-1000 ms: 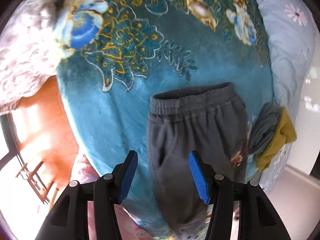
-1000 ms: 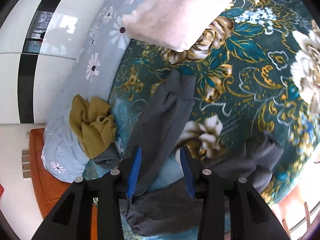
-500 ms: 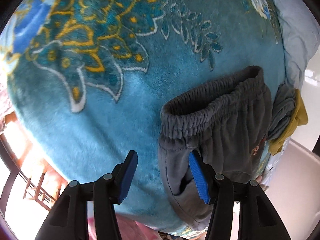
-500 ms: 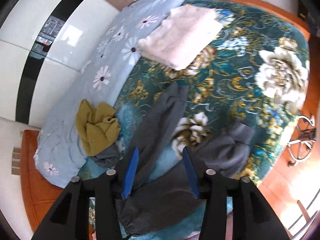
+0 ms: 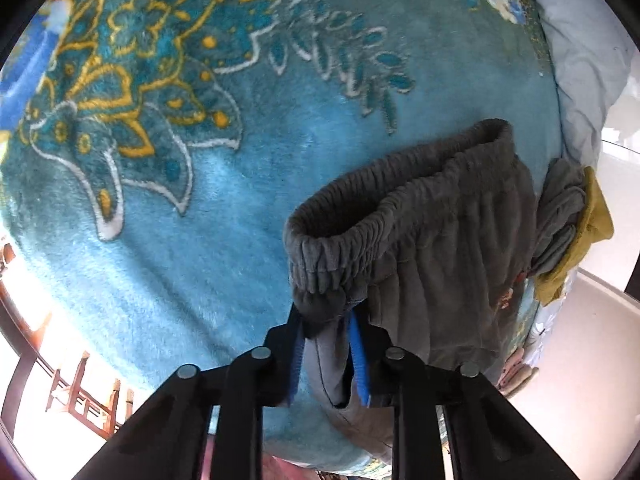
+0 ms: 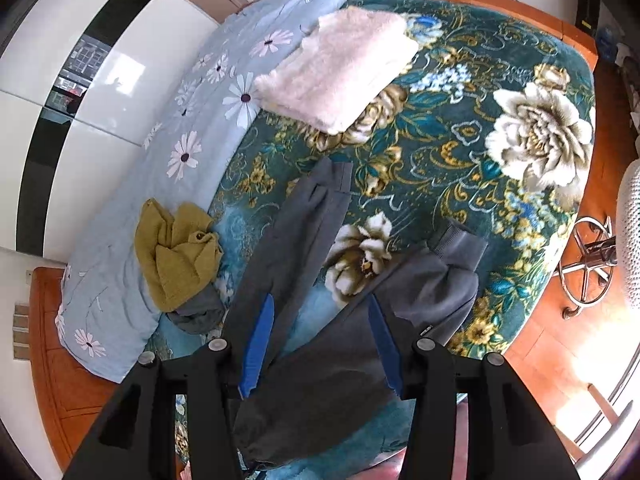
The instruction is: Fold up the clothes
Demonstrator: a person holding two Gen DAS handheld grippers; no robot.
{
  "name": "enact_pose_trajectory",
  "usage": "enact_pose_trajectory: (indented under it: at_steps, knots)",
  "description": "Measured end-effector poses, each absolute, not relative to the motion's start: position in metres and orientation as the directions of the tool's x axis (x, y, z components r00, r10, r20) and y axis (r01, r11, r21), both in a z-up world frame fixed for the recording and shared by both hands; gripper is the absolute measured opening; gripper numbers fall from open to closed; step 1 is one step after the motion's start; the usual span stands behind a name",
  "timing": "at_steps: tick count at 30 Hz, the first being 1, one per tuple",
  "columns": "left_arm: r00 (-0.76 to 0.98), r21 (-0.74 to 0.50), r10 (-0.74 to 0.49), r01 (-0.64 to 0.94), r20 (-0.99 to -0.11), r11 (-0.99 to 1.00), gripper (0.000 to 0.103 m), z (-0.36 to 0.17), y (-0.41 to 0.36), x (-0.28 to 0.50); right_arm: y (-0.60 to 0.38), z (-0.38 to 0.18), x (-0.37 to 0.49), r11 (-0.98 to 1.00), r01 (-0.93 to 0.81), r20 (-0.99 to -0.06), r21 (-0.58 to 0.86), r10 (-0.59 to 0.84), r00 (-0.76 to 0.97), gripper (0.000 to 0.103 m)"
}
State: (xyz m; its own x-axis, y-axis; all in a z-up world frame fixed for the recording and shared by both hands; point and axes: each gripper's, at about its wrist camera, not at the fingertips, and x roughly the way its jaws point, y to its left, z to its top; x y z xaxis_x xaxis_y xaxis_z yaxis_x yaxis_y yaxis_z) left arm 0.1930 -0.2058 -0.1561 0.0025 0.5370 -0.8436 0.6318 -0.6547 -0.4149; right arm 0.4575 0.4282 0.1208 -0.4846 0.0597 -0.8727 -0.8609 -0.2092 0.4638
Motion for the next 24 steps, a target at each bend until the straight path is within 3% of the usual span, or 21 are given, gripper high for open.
enact_pose_trajectory:
  at_steps: [9,15,24]
  knots:
    - [-0.049,-0.496,0.567,0.550,-0.822,-0.672,0.018,-0.099,-0.175,0.158,0.430,0.076,0.469,-0.160,-0.876,-0.889,0.455,-0.020,-0.458,0.051]
    - [-0.042,-0.446,0.516,0.563,-0.856,-0.695,0.018,-0.082,-0.171,0.128,0.449,0.029,0.502,-0.031,-0.884,-0.884,0.467,-0.055,-0.465,0.051]
    - [-0.046,-0.333,0.403,0.652,-0.914,-0.681,0.018,-0.056,-0.169,0.142,0.478,-0.051,0.557,0.171,-0.881,-0.877,0.441,-0.129,-0.464,0.051]
